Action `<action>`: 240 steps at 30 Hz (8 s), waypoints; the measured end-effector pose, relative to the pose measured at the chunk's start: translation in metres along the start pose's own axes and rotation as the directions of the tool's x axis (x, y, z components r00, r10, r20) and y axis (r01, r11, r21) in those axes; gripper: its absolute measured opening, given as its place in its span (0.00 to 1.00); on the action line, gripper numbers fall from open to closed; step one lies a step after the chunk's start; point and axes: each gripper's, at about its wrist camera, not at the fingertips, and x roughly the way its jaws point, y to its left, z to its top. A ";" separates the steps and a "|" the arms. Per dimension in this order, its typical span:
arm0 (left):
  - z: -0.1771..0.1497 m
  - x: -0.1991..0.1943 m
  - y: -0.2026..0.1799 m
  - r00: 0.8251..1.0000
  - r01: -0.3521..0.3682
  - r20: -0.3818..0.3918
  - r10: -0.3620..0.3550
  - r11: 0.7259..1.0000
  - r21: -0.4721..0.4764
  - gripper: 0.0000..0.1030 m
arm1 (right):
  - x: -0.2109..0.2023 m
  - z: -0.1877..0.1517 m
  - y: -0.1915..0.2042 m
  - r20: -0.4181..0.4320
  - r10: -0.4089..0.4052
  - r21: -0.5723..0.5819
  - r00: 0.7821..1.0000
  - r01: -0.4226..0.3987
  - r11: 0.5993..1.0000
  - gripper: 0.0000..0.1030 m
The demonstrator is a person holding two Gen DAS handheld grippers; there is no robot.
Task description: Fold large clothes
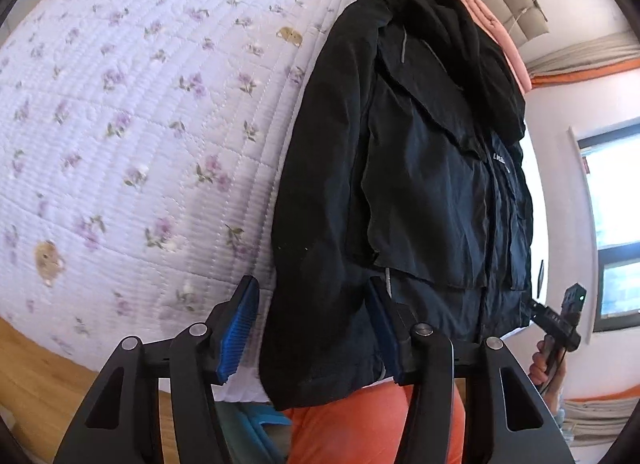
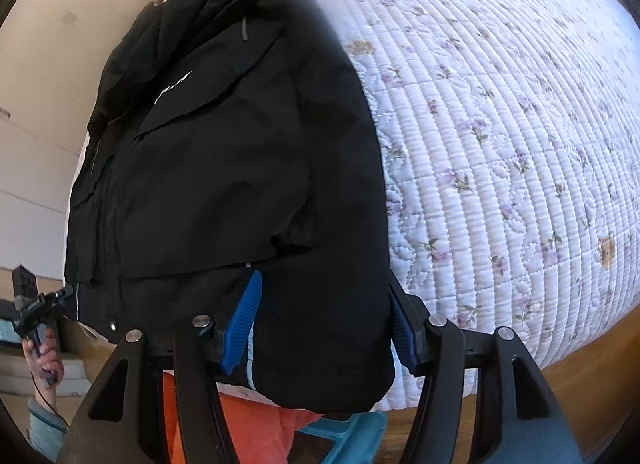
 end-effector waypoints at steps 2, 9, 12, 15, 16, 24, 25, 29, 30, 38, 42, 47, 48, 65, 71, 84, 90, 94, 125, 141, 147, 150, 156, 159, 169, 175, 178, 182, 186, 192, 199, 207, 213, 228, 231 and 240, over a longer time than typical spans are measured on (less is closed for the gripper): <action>-0.003 0.001 -0.003 1.000 -0.001 -0.002 0.001 1.000 0.020 0.39 | 0.001 -0.003 0.006 -0.008 -0.010 -0.031 1.000 0.010 0.999 0.56; -0.009 -0.008 -0.009 1.000 0.011 0.013 -0.012 0.998 0.055 0.30 | -0.009 -0.017 0.000 0.011 -0.003 -0.038 1.000 0.004 0.999 0.47; -0.009 -0.007 -0.007 1.000 0.021 0.005 -0.021 0.999 0.039 0.31 | -0.008 -0.018 -0.012 0.002 0.034 0.022 0.999 -0.034 0.999 0.49; -0.010 -0.005 -0.004 0.999 0.032 -0.006 -0.032 0.999 0.018 0.47 | -0.006 -0.019 -0.023 0.020 0.039 0.069 0.999 -0.041 0.997 0.58; -0.012 -0.003 -0.003 0.999 0.039 -0.010 -0.039 0.999 0.009 0.51 | -0.004 -0.020 -0.025 0.025 0.038 0.085 0.999 -0.040 0.996 0.59; -0.019 0.004 -0.007 1.000 -0.002 0.006 0.002 1.000 0.030 0.50 | 0.000 -0.031 -0.011 0.005 0.070 0.056 0.998 -0.070 0.996 0.60; -0.019 0.004 -0.009 1.000 -0.014 0.008 0.013 0.999 0.043 0.36 | 0.001 -0.031 -0.007 0.001 0.064 0.040 0.998 -0.064 0.997 0.48; -0.021 -0.002 -0.019 0.999 -0.024 0.029 0.022 0.997 0.074 0.11 | -0.003 -0.032 0.012 0.007 0.036 -0.010 0.999 -0.036 0.999 0.26; -0.021 -0.004 -0.021 0.999 -0.025 0.035 0.023 0.997 0.076 0.10 | -0.004 -0.032 0.016 0.010 0.026 -0.020 1.000 -0.026 0.999 0.25; -0.012 -0.049 -0.048 0.989 0.028 0.144 -0.042 0.995 0.099 0.08 | -0.039 -0.031 0.067 0.130 -0.075 -0.158 0.989 0.095 0.983 0.10; 0.006 -0.077 -0.070 0.975 0.059 0.208 -0.084 0.991 0.121 0.08 | -0.070 -0.021 0.089 0.206 -0.081 -0.191 0.975 0.121 0.974 0.09; 0.039 -0.106 -0.097 0.953 0.083 0.276 -0.121 0.986 0.144 0.08 | -0.108 0.012 0.104 0.284 -0.056 -0.194 0.957 0.115 0.974 0.08; 0.047 -0.110 -0.101 0.950 0.087 0.285 -0.125 0.986 0.143 0.08 | -0.112 0.019 0.105 0.290 -0.054 -0.195 0.955 0.114 0.974 0.08; 0.275 -0.071 -0.158 0.948 0.110 0.284 -0.146 0.984 0.140 0.08 | -0.085 0.253 0.118 0.256 -0.038 -0.210 0.966 0.094 0.973 0.08; 0.349 -0.061 -0.175 0.958 0.101 0.255 -0.129 0.988 0.121 0.08 | -0.084 0.335 0.144 0.230 -0.097 -0.212 0.968 0.147 0.966 0.08; 0.457 0.051 -0.172 0.991 -0.053 0.134 0.026 0.978 0.201 0.11 | 0.049 0.474 0.139 0.022 -0.236 -0.029 0.972 0.236 0.971 0.10; 0.456 0.059 -0.156 1.000 -0.001 -0.002 0.001 0.952 0.307 0.14 | 0.054 0.468 0.120 -0.002 -0.146 0.043 0.989 0.146 0.988 0.21; 0.451 0.040 -0.154 0.993 0.069 -0.118 -0.028 0.928 0.365 0.18 | 0.031 0.462 0.114 0.031 -0.161 0.056 0.987 0.159 0.986 0.55; 0.448 0.053 -0.102 0.990 0.138 -0.058 -0.131 0.980 0.145 0.69 | 0.065 0.456 0.119 0.100 -0.031 -0.243 0.995 0.055 0.968 0.68; 0.445 0.088 -0.133 0.993 0.122 -0.008 -0.122 0.982 0.144 0.19 | 0.105 0.466 0.124 -0.046 0.112 -0.364 0.993 -0.121 0.923 0.25; 0.428 0.026 -0.168 0.978 0.044 0.193 -0.080 0.982 0.186 0.10 | 0.023 0.448 0.137 0.182 -0.002 -0.407 0.983 0.077 0.910 0.23; 0.447 -0.009 -0.189 0.959 0.076 0.252 -0.132 0.972 0.221 0.10 | -0.017 0.451 0.147 0.286 -0.052 -0.418 0.957 0.173 0.892 0.22; 0.508 0.006 -0.209 0.950 0.015 0.301 -0.085 0.973 0.229 0.10 | -0.009 0.496 0.151 0.382 -0.126 -0.335 0.916 0.264 0.904 0.22; 0.536 0.062 -0.193 0.970 -0.049 0.244 0.006 0.984 0.170 0.10 | 0.053 0.521 0.147 0.310 -0.204 -0.307 0.928 0.301 0.903 0.21; 0.539 0.159 -0.141 0.988 -0.131 0.098 0.120 0.984 0.123 0.24 | 0.192 0.515 0.127 0.081 -0.315 -0.307 0.946 0.324 0.895 0.22; 0.542 0.135 -0.093 0.994 0.096 0.067 -0.092 0.994 -0.058 0.55 | 0.184 0.528 0.113 0.031 -0.302 -0.251 0.953 0.300 0.920 0.34; 0.543 0.099 -0.071 0.988 0.118 0.111 -0.106 0.987 -0.111 0.66 | 0.156 0.525 0.097 0.022 -0.214 -0.173 0.977 0.214 0.961 0.40; 0.541 0.049 -0.047 0.988 -0.032 0.145 0.052 0.990 -0.136 0.63 | 0.113 0.512 0.080 0.046 -0.175 -0.094 0.983 0.179 0.979 0.46; 0.512 0.003 -0.088 0.963 -0.198 0.193 0.190 0.980 0.023 0.63 | 0.068 0.480 0.092 0.101 -0.176 -0.119 0.979 0.188 0.975 0.48; 0.435 -0.009 -0.190 0.953 -0.232 0.246 0.178 0.949 0.211 0.63 | 0.030 0.439 0.129 0.130 -0.146 -0.124 0.981 0.163 0.979 0.48; 0.354 0.058 -0.315 0.981 -0.151 0.179 0.077 0.882 0.447 0.62 | 0.041 0.389 0.212 0.093 -0.041 -0.204 0.995 0.059 0.977 0.48; 0.337 0.124 -0.346 0.976 -0.211 0.149 0.158 0.855 0.474 0.61 | 0.095 0.369 0.262 0.072 -0.083 -0.260 0.994 0.098 0.961 0.48; 0.333 0.160 -0.324 0.969 -0.245 0.125 0.211 0.860 0.448 0.60 | 0.145 0.362 0.255 0.010 -0.147 -0.280 0.989 0.144 0.949 0.48; 0.365 0.106 -0.298 0.968 -0.183 0.227 0.111 0.929 0.323 0.59 | 0.110 0.397 0.263 0.125 -0.069 -0.275 0.990 0.102 0.956 0.49; 0.388 0.102 -0.271 0.954 -0.239 0.237 0.182 0.941 0.239 0.59 | 0.120 0.423 0.274 0.135 -0.075 -0.291 0.988 0.112 0.950 0.49; 0.402 0.138 -0.235 0.958 -0.273 0.154 0.242 0.933 0.236 0.65 | 0.197 0.421 0.266 0.032 -0.150 -0.316 0.988 0.152 0.936 0.49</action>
